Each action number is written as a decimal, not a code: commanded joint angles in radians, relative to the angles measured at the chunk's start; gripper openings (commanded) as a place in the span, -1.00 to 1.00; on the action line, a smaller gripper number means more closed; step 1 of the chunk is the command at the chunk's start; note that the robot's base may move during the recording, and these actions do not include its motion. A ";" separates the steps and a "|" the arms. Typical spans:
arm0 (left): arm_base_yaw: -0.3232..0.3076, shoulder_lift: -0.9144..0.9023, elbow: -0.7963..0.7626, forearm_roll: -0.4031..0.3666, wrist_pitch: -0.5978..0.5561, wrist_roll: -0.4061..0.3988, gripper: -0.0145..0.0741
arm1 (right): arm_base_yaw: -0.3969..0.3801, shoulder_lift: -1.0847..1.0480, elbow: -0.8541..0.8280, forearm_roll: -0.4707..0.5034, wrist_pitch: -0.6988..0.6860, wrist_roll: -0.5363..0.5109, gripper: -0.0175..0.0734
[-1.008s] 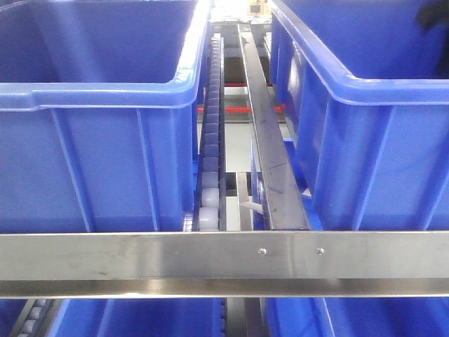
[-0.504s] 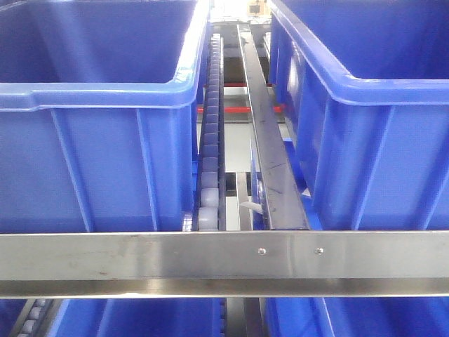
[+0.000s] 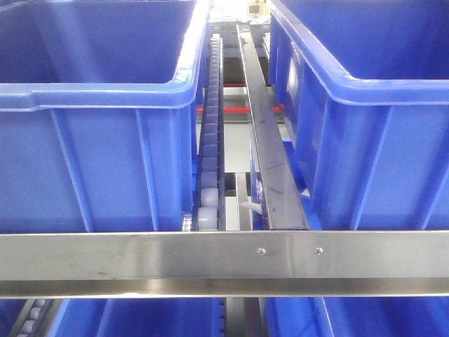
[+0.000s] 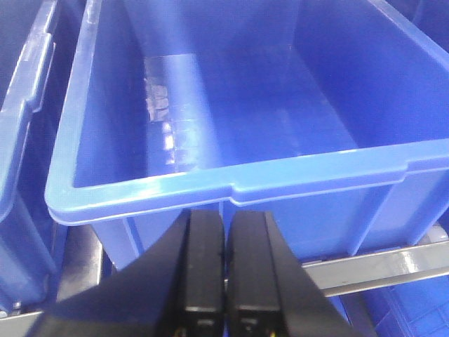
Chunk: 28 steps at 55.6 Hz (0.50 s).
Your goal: Pick and sort blue part to right shelf
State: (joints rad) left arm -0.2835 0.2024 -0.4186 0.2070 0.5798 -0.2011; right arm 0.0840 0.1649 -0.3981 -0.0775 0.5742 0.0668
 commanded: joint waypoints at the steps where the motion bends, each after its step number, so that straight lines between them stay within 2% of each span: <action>1: -0.003 0.008 -0.026 0.005 -0.085 -0.006 -0.39 | -0.002 -0.071 -0.026 0.011 -0.096 -0.006 -0.53; 10: -0.003 0.008 -0.026 0.005 -0.085 -0.006 -0.39 | -0.002 -0.149 -0.026 0.011 -0.125 -0.006 -0.53; 28: -0.003 0.008 -0.026 0.005 -0.085 -0.006 -0.39 | -0.002 -0.150 -0.025 0.011 -0.135 -0.006 -0.53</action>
State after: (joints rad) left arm -0.2835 0.2024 -0.4186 0.2070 0.5780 -0.2011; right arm 0.0840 -0.0005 -0.3962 -0.0639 0.5353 0.0668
